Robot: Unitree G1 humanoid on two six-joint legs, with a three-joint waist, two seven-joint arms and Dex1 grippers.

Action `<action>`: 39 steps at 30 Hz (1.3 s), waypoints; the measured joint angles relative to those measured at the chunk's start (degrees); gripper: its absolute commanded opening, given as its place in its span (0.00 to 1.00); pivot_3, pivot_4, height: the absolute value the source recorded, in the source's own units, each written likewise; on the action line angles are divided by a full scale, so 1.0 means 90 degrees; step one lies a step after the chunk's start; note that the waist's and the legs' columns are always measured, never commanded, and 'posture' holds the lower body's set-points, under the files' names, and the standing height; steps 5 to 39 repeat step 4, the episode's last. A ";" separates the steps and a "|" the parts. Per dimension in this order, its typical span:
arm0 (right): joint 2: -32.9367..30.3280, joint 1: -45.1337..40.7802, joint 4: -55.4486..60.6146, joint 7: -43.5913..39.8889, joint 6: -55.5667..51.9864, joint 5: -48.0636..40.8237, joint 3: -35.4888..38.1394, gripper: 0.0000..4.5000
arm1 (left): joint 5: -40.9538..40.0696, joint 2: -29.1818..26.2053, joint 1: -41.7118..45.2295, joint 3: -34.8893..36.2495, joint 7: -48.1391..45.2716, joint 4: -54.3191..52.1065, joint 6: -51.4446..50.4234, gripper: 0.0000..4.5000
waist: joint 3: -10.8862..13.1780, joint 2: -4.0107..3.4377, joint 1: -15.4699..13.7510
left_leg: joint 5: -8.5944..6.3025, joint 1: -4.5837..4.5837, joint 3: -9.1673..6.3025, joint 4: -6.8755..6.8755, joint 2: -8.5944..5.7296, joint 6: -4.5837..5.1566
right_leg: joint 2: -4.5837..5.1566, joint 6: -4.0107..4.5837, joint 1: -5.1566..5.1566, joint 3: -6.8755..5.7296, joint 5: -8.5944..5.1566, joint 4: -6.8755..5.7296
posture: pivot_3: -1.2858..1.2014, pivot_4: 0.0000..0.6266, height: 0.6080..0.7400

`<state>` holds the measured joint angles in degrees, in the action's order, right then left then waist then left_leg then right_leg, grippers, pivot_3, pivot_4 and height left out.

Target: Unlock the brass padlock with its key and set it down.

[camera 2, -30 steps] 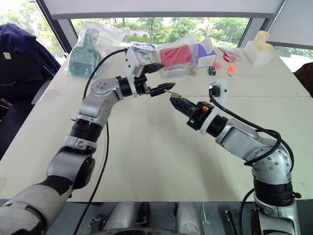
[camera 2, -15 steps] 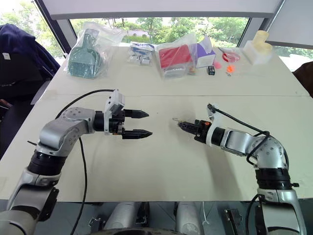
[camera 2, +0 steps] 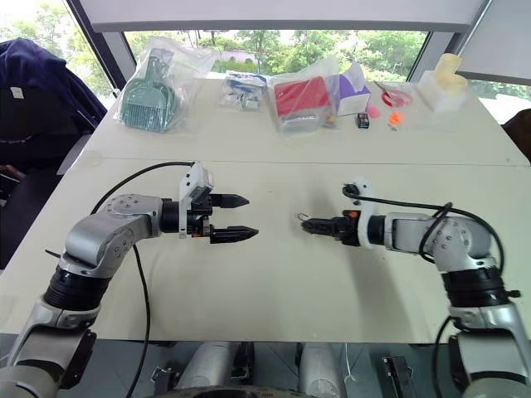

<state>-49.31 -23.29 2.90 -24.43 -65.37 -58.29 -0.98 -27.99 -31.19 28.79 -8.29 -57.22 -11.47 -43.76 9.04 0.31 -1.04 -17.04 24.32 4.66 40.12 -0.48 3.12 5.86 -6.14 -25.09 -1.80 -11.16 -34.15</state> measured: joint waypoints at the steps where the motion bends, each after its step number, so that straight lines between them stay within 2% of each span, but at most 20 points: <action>1: -0.0324 0.0245 0.0231 -0.0189 0.0195 0.0275 0.0019 0.99 | -0.0004 -0.0020 -0.0015 0.0007 0.0017 -0.0001 -0.0033 1.00 | 0.0000 0.0000 0.0009 | -0.0002 0.0002 0.0000 0.0000 -0.0001 0.0003 | 0.0000 0.0000 0.0000 0.0000 0.0000 0.0005 | 0.52 0.24 1.00; 4: -0.1011 0.1038 0.0827 -0.0679 0.0826 0.0962 0.0416 0.99 | -0.0016 -0.0043 -0.0148 0.0058 0.0131 0.0017 -0.0113 1.00 | 0.0000 0.0000 0.0051 | -0.0004 0.0005 0.0006 -0.0001 -0.0002 0.0006 | 0.0000 -0.0001 -0.0006 0.0004 0.0000 0.0006 | 0.52 0.24 1.00; 39: -0.1011 0.1038 0.0827 -0.0679 0.0826 0.0962 0.0416 0.99 | -0.0016 -0.0043 -0.0148 0.0058 0.0131 0.0017 -0.0113 1.00 | 0.0000 0.0000 0.0051 | -0.0004 0.0005 0.0006 -0.0001 -0.0002 0.0006 | 0.0000 -0.0001 -0.0006 0.0004 0.0000 0.0006 | 0.52 0.24 1.00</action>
